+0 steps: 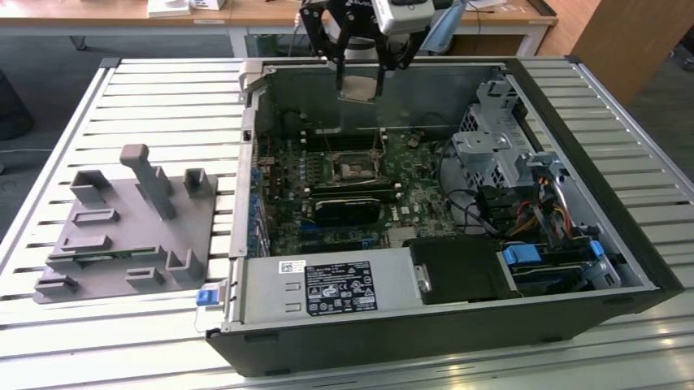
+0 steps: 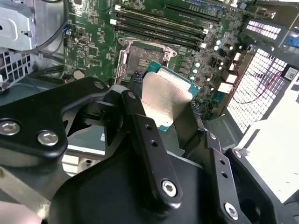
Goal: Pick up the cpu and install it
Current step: 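Place the cpu into insertion slot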
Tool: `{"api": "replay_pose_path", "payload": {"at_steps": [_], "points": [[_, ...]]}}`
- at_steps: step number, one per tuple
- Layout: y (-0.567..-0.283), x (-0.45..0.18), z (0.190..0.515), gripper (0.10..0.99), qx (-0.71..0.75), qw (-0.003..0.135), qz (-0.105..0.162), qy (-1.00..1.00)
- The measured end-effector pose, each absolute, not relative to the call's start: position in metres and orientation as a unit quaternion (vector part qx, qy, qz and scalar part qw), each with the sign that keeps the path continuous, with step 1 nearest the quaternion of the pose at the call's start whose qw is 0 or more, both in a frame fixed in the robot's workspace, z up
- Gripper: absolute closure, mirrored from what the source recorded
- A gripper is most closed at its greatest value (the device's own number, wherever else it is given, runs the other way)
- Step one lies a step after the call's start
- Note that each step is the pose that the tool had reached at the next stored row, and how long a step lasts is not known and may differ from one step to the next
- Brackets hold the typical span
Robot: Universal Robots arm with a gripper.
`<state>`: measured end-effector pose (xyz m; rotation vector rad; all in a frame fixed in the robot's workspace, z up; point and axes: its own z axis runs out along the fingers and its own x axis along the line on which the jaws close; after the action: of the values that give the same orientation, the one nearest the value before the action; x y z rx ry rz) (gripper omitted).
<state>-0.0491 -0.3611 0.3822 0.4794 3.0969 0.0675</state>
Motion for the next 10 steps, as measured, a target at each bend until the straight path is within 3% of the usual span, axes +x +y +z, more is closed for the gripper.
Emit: {"api": "replay_pose_path", "payload": {"at_steps": [10], "points": [[-0.3606,-0.0491,0.3816,0.561,0.194,0.004,0.021,0.981]]}}
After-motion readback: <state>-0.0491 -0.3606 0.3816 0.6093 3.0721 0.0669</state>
